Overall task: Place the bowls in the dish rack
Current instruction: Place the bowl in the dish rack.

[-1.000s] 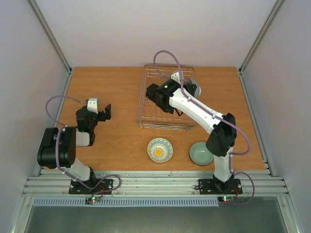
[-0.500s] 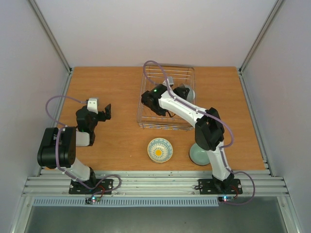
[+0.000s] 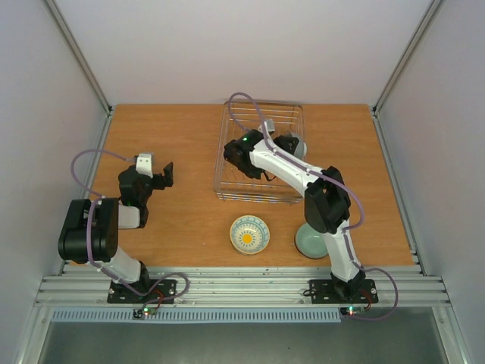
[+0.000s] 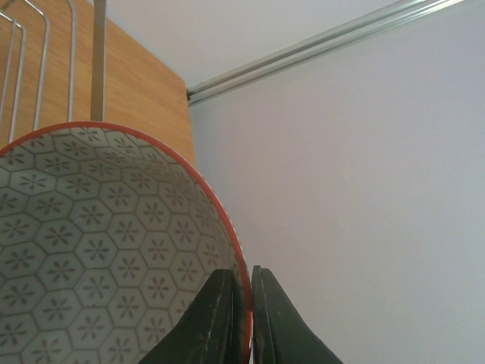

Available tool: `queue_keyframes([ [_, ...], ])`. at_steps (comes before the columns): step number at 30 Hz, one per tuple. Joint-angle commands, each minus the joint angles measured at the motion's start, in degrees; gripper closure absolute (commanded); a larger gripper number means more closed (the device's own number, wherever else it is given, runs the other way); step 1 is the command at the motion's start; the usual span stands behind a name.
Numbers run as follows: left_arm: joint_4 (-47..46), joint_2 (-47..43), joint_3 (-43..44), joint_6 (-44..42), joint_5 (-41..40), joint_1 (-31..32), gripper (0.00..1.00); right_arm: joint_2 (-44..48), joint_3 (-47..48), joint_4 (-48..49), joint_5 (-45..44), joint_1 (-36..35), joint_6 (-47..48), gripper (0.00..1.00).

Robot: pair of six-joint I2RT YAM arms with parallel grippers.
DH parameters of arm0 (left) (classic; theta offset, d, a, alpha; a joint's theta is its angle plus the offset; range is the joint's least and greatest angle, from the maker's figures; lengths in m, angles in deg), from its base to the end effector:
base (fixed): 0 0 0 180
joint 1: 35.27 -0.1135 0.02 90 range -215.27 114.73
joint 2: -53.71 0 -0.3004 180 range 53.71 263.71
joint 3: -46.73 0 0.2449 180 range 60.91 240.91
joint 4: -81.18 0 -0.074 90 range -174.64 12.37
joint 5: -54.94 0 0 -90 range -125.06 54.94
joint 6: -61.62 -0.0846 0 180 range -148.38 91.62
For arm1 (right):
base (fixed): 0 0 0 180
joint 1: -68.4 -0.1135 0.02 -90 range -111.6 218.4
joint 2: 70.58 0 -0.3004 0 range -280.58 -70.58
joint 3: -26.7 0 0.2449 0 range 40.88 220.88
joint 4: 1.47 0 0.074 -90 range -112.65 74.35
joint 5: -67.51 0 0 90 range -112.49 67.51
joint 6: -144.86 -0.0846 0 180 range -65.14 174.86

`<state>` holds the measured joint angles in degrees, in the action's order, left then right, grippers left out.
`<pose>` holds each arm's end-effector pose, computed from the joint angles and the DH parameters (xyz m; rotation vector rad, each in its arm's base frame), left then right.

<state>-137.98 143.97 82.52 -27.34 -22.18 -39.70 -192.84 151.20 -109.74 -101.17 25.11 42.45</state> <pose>0.3151 0.0055 0.1733 0.0700 1.8329 -0.1649 0.3481 0.2139 0.2900 -0.8090 2.0000 -1.6942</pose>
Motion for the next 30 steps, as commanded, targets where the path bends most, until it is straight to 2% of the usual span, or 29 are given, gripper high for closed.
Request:
queue_keyframes([
  [1, -2.5, -0.4, -0.2, -0.6, 0.3, 0.1, 0.01, 4.6, 0.0, -11.4, 0.1, -0.1, -3.7, 0.91],
  [6, -2.5, -0.4, -0.2, -0.6, 0.3, 0.1, 0.02, 8.0, -1.8, -11.0, 3.0, -0.1, -5.6, 0.9],
  [8, -2.5, -0.4, -0.2, -0.5, 0.3, 0.1, 0.03, 9.9, -3.8, -7.2, 4.3, -0.2, -2.7, 0.9],
  [9, -2.5, -0.4, -0.2, -0.6, 0.3, 0.1, 0.03, 11.3, -5.6, -3.3, 6.0, -0.2, 0.5, 0.9],
  [11, -2.6, -0.4, -0.2, -0.5, 0.3, 0.1, 0.05, 17.0, -11.6, 10.2, 11.5, -0.2, 12.1, 0.91],
  [13, -2.5, -0.4, -0.2, -0.5, 0.4, 0.1, 0.06, 24.0, -19.0, 26.9, 22.2, 0.1, 23.8, 0.92],
  [15, -3.1, -0.4, -0.5, -0.7, 1.9, 0.1, 0.06, 29.1, -22.5, 33.5, 31.0, 1.0, 26.0, 0.92],
  [17, -2.9, -0.3, -0.3, -2.1, 5.2, 0.1, 0.11, 31.2, -23.4, 35.8, 34.0, 1.2, 26.8, 0.93],
  [20, -1.9, -0.8, 0.1, -3.0, 4.7, 0.1, 0.21, 32.5, -23.7, 37.8, 38.1, 1.2, 27.1, 0.93],
  [22, 2.4, -2.9, 1.9, -2.7, 3.8, 0.1, 0.29, 33.8, -24.6, 39.7, 40.6, 1.2, 27.5, 0.93],
  [25, 15.3, -8.1, 6.1, -2.4, 3.7, 0.2, 0.37, 35.2, -25.4, 41.7, 42.6, 1.2, 27.6, 0.93],
  [30, 22.5, -17.5, 7.9, -3.1, 10.4, 0.2, 0.38, 37.3, -26.1, 44.7, 49.5, 1.2, 27.3, 0.94],
])
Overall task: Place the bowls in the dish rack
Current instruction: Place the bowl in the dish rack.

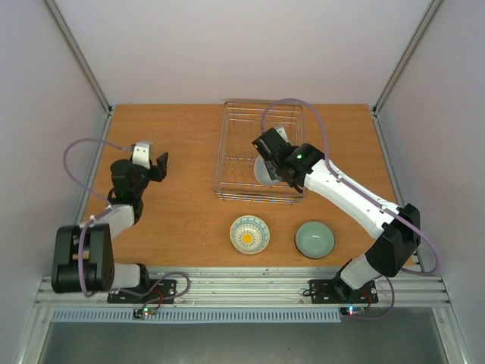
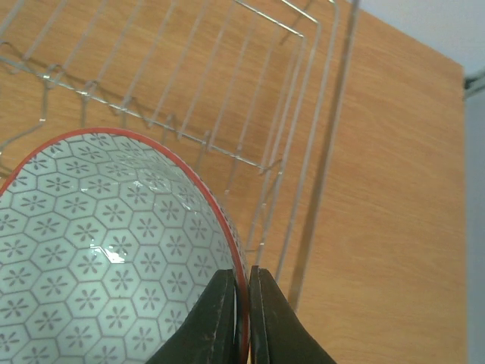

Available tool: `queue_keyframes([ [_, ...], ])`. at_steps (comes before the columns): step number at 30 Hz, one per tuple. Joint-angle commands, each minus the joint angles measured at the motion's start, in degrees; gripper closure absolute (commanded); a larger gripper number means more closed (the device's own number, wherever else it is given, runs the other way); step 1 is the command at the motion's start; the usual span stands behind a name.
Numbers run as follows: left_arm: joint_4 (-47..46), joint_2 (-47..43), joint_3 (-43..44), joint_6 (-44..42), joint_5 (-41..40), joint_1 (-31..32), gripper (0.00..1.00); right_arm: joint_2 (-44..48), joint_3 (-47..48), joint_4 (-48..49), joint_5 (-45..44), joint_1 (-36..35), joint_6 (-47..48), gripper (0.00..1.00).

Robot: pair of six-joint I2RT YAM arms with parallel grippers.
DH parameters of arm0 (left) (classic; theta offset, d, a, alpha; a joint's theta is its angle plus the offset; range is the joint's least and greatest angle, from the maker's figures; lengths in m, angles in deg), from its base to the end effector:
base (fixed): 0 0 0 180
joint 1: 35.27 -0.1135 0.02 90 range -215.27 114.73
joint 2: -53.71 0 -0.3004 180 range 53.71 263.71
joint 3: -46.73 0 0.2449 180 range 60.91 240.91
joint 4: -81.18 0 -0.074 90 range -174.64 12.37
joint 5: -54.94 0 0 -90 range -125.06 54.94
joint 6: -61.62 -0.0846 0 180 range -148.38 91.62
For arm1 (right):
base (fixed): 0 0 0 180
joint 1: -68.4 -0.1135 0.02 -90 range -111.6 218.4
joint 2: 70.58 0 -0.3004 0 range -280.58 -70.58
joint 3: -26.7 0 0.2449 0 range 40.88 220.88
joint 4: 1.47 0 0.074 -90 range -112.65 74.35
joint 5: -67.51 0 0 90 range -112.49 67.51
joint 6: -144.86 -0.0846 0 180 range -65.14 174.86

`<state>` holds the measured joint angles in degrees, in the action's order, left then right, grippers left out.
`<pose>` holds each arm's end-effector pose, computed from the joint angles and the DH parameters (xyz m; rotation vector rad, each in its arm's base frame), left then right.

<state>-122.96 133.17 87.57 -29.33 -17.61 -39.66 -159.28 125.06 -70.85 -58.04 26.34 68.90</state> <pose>0.3072 -0.0019 0.2173 0.1602 1.8096 -0.2115 0.2755 0.1823 0.3316 -0.9546 2.2388 -0.5954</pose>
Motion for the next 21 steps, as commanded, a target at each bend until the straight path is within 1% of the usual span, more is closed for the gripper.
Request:
queue_keyframes([
  [1, 11.1, -8.8, 4.5, -1.0, 9.0, 0.2, 0.38, 4.1, 0.0, 6.4, 7.7, 0.0, 0.5, 0.94],
  [3, 19.2, -10.0, 9.0, -0.5, 15.8, 0.3, 0.35, 5.2, -0.8, 8.1, 9.5, 0.0, -0.3, 0.94],
  [4, 24.6, -9.9, 13.3, -0.6, 21.7, 0.5, 0.34, 6.1, -1.4, 9.1, 9.8, 0.0, -1.0, 0.94],
  [5, 30.4, -9.1, 16.6, -1.3, 25.1, 1.0, 0.34, 6.7, -2.1, 10.0, 10.1, 0.0, -1.6, 0.94],
  [6, 38.2, -7.8, 20.8, -2.9, 28.2, 1.8, 0.33, 7.3, -2.8, 10.8, 10.6, 0.0, -2.2, 0.94],
  [9, 61.7, -1.7, 32.4, -8.7, 32.9, 4.0, 0.42, 8.1, -4.6, 12.3, 11.9, -0.2, -3.6, 0.94],
  [10, 67.2, 0.5, 35.5, -10.2, 34.3, 4.1, 0.45, 8.0, -5.0, 12.5, 11.7, -0.4, -4.0, 0.94],
  [12, 76.8, 4.3, 40.5, -13.3, 36.5, 6.9, 0.46, 7.6, -5.4, 12.5, 10.8, -1.2, -4.3, 0.95],
  [13, 79.4, 5.8, 42.0, -15.1, 36.7, 8.2, 0.46, 7.4, -5.6, 12.7, 10.2, -1.8, -4.4, 0.95],
  [15, 82.3, 7.6, 43.2, -16.0, 35.7, 10.7, 0.47, 7.3, -6.0, 13.3, 9.4, -2.9, -4.3, 0.95],
  [21, 84.4, 8.5, 43.7, -14.5, 30.9, 19.0, 0.46, 6.9, -6.7, 14.4, 6.2, -5.3, -4.5, 0.95],
])
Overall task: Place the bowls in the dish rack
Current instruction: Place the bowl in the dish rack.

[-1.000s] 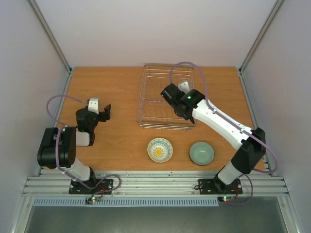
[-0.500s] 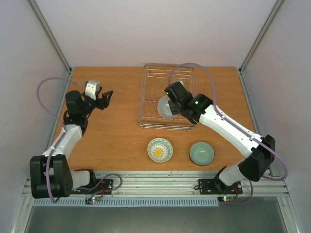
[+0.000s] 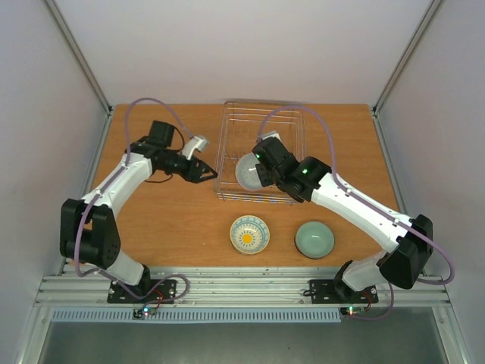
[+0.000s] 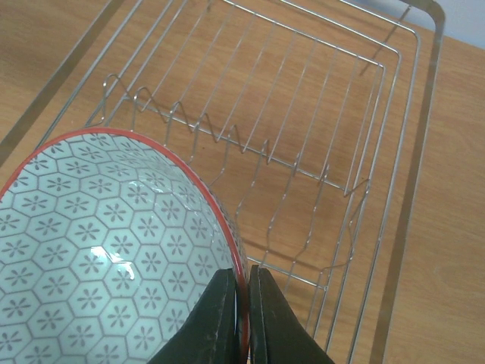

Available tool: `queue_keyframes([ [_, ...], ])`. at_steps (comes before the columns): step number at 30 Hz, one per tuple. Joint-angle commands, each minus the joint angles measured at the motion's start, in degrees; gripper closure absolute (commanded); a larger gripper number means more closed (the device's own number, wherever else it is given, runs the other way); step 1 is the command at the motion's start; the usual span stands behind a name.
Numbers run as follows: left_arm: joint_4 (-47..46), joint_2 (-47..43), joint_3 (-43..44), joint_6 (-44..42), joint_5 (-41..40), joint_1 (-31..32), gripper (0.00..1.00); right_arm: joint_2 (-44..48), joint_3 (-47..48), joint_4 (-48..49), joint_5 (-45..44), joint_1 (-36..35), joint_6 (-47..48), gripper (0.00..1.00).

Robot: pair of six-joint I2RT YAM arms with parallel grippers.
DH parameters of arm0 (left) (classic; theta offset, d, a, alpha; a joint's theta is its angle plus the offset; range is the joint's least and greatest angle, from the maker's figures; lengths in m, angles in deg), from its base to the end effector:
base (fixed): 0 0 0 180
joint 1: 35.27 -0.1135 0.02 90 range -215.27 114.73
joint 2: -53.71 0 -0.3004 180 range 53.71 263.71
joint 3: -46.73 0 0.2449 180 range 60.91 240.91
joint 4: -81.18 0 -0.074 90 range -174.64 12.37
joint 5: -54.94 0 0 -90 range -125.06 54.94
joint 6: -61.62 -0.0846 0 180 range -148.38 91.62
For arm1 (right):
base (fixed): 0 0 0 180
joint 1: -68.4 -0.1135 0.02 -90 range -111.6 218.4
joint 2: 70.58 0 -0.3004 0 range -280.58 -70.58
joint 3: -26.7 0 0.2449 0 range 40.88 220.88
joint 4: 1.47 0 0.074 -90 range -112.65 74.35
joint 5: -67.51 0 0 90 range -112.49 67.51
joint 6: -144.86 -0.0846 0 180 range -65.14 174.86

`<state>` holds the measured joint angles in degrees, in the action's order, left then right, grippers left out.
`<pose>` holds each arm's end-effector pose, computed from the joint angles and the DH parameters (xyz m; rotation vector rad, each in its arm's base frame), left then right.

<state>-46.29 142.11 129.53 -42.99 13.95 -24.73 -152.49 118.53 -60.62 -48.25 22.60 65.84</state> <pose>0.3066 -0.1220 0.2799 0.8154 2.2416 -1.0535 0.2474 0.2017 0.3394 -0.9322 2.1405 -0.2489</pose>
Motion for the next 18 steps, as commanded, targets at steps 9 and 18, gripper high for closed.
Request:
queue_keyframes([
  [9, 9.7, 1.0, 6.6, 3.9, -2.5, 8.7, 0.44, -3.5, -0.8, 5.2, -9.2, -6.5, -1.1, 0.95],
  [18, 3.5, 1.3, 3.6, 7.3, -4.4, 9.8, 0.44, -4.6, 1.1, 5.5, -12.4, -11.3, 0.0, 0.95],
])
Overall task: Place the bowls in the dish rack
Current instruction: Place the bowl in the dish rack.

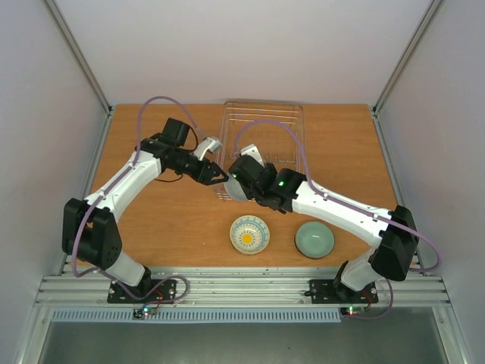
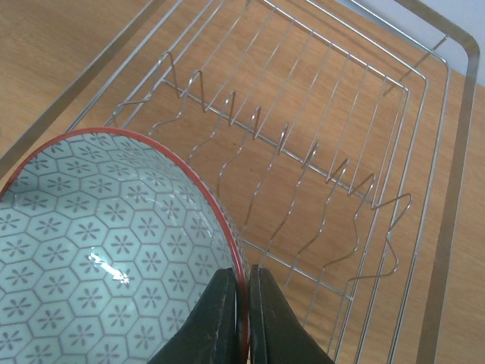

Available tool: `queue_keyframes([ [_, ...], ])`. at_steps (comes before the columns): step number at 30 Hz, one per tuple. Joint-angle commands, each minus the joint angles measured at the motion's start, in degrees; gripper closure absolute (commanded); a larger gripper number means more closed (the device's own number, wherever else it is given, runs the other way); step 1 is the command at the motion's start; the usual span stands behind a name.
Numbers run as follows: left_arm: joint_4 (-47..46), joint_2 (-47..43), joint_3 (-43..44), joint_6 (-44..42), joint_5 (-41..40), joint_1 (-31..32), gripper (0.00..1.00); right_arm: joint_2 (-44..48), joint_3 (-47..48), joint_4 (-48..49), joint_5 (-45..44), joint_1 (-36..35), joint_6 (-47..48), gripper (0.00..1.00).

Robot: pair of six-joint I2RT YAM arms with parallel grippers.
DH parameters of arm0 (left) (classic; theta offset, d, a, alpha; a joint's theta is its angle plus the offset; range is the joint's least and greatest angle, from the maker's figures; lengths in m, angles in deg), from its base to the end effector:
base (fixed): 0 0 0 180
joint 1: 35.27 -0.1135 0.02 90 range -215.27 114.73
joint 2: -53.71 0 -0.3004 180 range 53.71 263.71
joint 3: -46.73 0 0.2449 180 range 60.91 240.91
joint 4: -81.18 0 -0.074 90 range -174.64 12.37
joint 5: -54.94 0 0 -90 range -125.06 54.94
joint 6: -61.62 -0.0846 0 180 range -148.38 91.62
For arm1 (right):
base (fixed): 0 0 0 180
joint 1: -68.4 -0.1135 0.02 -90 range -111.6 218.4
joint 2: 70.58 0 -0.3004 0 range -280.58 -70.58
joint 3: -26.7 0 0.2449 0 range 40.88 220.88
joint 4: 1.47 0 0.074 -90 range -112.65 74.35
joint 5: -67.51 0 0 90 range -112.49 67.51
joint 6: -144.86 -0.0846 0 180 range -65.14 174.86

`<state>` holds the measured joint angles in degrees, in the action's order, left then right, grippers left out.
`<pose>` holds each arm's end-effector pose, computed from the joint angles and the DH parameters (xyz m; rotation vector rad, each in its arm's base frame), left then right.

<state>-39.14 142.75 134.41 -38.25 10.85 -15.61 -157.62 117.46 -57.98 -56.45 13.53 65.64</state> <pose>0.2848 -0.1663 0.2918 0.9001 2.3440 -1.1083 0.2320 0.2476 0.3146 -1.0514 2.0675 -0.3615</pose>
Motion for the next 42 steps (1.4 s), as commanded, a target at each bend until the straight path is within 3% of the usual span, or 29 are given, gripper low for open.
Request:
queue_keyframes([
  [1, -4.0, 0.8, -1.5, 2.7, -1.5, 0.8, 0.44, 0.7, 2.4, 2.9, -4.7, -2.7, 0.5, 0.95],
  [10, -5.5, 2.7, -3.4, 2.5, -3.8, 2.7, 0.48, 2.9, 2.2, 4.9, -4.7, -4.5, 1.2, 0.95],
  [15, -5.3, 3.7, -3.6, 1.5, -4.1, 3.3, 0.63, 3.2, 1.8, 6.6, -2.8, -4.5, 1.8, 0.94],
  [22, -5.2, 4.3, -3.6, 1.1, -3.7, 3.4, 0.98, 2.7, 1.6, 7.6, -1.5, -4.6, 2.0, 0.94],
  [26, -5.5, 4.2, -4.3, 0.2, -2.9, 3.4, 1.0, 2.9, 0.8, 7.7, -0.8, -4.5, 2.1, 0.92],
  [30, -6.1, 2.8, -5.7, -1.7, -0.4, 3.4, 0.99, 4.4, -0.6, 7.9, -0.7, -4.5, 2.1, 0.81],
  [36, -7.9, -1.1, -8.2, -4.1, 2.5, 3.4, 1.0, 10.3, -4.3, 9.4, 2.1, -4.5, 2.3, 0.47],
  [42, -12.2, -5.1, -11.5, -3.7, 1.7, 3.4, 1.0, 15.0, -6.3, 8.6, 12.9, -4.4, 0.0, 0.36],
])
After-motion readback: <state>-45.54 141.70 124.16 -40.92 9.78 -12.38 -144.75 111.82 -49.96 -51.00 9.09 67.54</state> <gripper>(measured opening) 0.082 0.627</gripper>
